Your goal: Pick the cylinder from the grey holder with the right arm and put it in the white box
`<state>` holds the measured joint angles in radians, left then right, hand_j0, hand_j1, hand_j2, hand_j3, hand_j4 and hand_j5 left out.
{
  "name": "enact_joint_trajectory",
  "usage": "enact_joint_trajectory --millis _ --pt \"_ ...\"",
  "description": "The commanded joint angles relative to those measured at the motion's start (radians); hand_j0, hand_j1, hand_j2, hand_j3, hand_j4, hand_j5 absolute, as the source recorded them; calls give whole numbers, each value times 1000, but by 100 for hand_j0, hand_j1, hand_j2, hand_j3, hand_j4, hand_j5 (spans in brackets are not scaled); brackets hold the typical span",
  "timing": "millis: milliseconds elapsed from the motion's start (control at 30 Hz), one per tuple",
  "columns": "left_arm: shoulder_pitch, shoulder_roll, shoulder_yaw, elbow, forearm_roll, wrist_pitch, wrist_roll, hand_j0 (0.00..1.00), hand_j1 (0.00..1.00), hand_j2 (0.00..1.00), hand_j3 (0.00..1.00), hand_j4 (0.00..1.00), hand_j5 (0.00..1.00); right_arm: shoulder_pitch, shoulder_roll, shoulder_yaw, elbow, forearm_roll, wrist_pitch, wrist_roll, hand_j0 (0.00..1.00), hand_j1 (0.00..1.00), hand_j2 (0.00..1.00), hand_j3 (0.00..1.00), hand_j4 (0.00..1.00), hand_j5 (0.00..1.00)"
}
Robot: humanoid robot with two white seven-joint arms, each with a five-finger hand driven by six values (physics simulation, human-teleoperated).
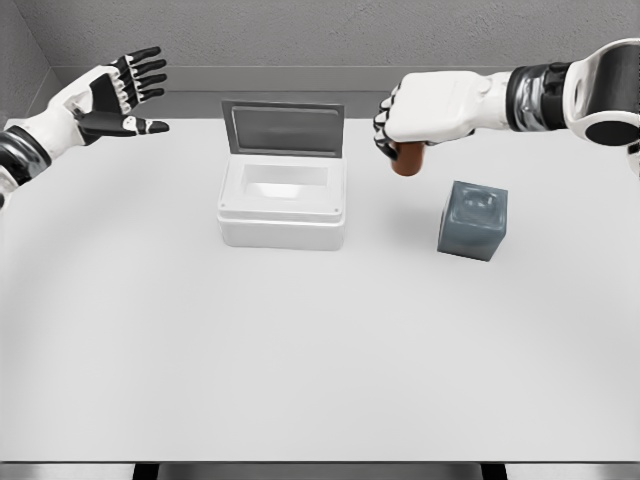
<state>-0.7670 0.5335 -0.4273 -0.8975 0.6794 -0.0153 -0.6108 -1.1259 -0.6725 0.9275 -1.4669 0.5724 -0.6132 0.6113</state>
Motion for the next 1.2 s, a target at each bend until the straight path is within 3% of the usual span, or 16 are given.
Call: enact_joint_trajectory --millis 0,533,800,1167 --pt "0 -6 1 -1 5 0 0 100 100 100 100 100 100 0 27 -1 17 -2 2 0 42 42 42 42 42 42" --pt "-2 -6 1 -6 5 0 0 100 100 100 100 100 100 -20 120 -1 74 0 2 0 42 42 42 42 42 42" --pt "-2 -6 1 -6 5 0 0 100 100 100 100 100 100 -31 188 -1 152 11 2 0 42 42 42 42 42 42" --pt "-2 -4 1 -6 5 0 0 100 100 100 100 100 100 -35 215 4 152 11 2 0 42 42 42 42 42 42"
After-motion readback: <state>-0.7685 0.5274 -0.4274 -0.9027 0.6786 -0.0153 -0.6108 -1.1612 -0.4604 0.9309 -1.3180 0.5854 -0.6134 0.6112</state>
